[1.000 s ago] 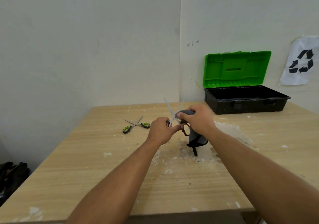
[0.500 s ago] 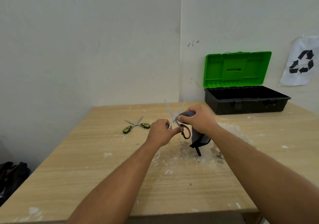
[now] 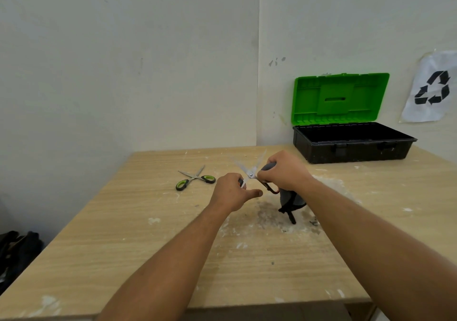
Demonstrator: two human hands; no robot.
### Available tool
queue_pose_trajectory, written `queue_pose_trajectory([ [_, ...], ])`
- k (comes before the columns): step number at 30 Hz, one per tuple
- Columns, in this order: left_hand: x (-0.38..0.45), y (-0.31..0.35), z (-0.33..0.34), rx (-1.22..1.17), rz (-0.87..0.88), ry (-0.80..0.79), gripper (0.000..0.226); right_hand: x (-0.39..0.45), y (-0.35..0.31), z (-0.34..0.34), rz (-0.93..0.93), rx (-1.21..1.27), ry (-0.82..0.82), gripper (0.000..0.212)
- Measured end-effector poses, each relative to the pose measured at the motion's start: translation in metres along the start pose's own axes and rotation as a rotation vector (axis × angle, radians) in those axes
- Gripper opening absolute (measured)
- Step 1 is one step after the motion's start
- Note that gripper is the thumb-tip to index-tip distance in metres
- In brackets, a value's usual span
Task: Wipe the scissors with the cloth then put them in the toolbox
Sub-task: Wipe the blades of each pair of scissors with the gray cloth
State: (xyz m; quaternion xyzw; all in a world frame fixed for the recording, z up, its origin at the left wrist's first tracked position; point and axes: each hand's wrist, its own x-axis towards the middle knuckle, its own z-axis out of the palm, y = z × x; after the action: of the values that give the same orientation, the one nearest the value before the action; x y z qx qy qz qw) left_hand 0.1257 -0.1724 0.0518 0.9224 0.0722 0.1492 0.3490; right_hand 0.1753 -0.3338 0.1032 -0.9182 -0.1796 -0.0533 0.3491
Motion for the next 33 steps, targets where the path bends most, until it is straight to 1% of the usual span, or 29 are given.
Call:
queue_pose_trajectory([
  [2, 0.0, 0.0, -0.001, -0.016, 0.002, -0.005, 0.058, 0.0, 0.0, 0.0, -0.026, 0.026, -0.008, 0.033],
  [5, -0.001, 0.001, -0.003, -0.057, 0.011, -0.003, 0.063, -0.001, 0.005, -0.001, 0.029, 0.156, -0.024, 0.041],
  [7, -0.002, 0.001, -0.004, -0.08, 0.013, 0.0, 0.065, -0.003, 0.008, 0.0, 0.055, 0.204, -0.052, 0.041],
  [13, -0.005, -0.002, 0.0, -0.105, 0.025, -0.006, 0.067, -0.006, 0.011, 0.001, 0.056, 0.189, -0.065, 0.034],
  [17, -0.003, 0.001, -0.001, -0.083, 0.017, -0.015, 0.064, -0.007, 0.01, 0.001, 0.039, 0.199, -0.022, 0.034],
  [20, -0.001, 0.005, -0.003, -0.042, 0.032, 0.009, 0.064, -0.007, 0.008, -0.001, 0.014, 0.233, -0.091, 0.038],
  [22, -0.001, 0.006, -0.003, -0.004, 0.054, 0.013, 0.063, -0.006, 0.007, -0.001, -0.004, 0.163, -0.121, 0.04],
  [24, -0.002, 0.005, -0.002, -0.01, 0.06, 0.01, 0.062, -0.004, 0.008, -0.002, -0.007, 0.069, -0.056, 0.036],
  [26, -0.003, 0.002, -0.002, -0.048, 0.048, 0.01, 0.064, -0.002, 0.012, -0.003, -0.014, 0.046, 0.038, 0.035],
  [28, -0.004, 0.0, -0.003, -0.074, 0.044, 0.008, 0.066, -0.002, 0.015, 0.0, -0.024, 0.13, 0.095, 0.032],
  [31, -0.003, -0.001, -0.003, -0.116, 0.031, -0.006, 0.067, -0.004, 0.014, 0.005, -0.031, 0.253, 0.122, 0.017],
  [33, -0.003, -0.001, -0.001, -0.15, 0.021, -0.021, 0.066, -0.006, 0.012, 0.009, -0.102, 0.28, 0.154, 0.009],
])
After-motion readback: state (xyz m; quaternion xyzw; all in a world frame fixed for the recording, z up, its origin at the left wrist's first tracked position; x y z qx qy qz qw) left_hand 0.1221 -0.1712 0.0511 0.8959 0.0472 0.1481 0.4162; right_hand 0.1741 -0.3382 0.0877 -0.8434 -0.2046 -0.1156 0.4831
